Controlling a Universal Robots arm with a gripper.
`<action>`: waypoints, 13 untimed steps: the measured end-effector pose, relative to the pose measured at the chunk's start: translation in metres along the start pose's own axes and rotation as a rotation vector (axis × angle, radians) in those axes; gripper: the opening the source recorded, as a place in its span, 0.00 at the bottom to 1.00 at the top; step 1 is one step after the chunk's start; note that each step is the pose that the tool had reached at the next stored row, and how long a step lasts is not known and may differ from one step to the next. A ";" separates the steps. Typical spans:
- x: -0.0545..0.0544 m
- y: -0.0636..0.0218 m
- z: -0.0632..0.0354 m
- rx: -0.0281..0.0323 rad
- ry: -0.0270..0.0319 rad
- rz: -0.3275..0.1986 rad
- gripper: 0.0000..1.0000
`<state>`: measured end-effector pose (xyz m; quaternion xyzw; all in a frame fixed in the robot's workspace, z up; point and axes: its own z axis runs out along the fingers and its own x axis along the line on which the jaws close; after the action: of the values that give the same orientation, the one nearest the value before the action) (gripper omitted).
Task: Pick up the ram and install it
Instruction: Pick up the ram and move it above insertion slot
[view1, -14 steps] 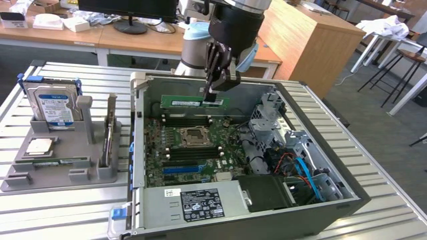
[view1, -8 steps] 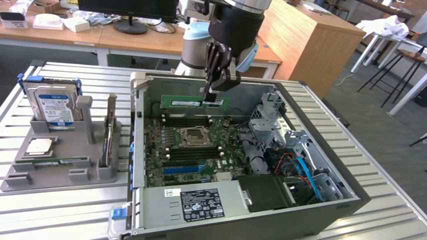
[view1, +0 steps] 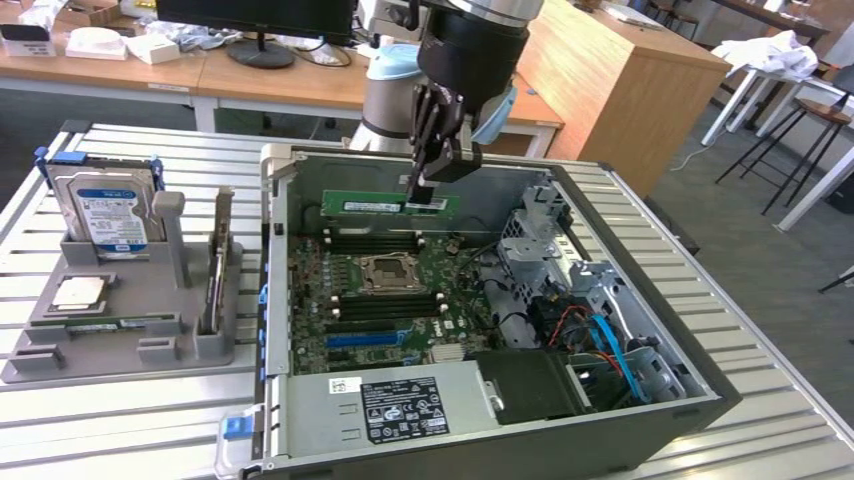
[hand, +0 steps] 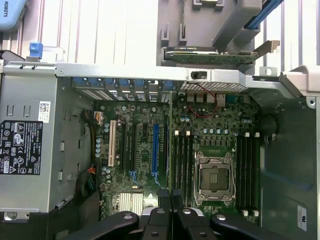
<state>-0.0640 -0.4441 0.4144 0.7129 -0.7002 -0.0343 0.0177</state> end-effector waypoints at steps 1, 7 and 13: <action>0.000 -0.0009 -0.0001 -0.0001 0.0001 0.000 0.11; 0.000 -0.0069 -0.0005 -0.0002 -0.0001 0.000 0.11; 0.000 -0.0130 -0.0010 -0.0006 0.0000 0.000 0.11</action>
<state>-0.0510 -0.4441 0.4144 0.7129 -0.7002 -0.0345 0.0179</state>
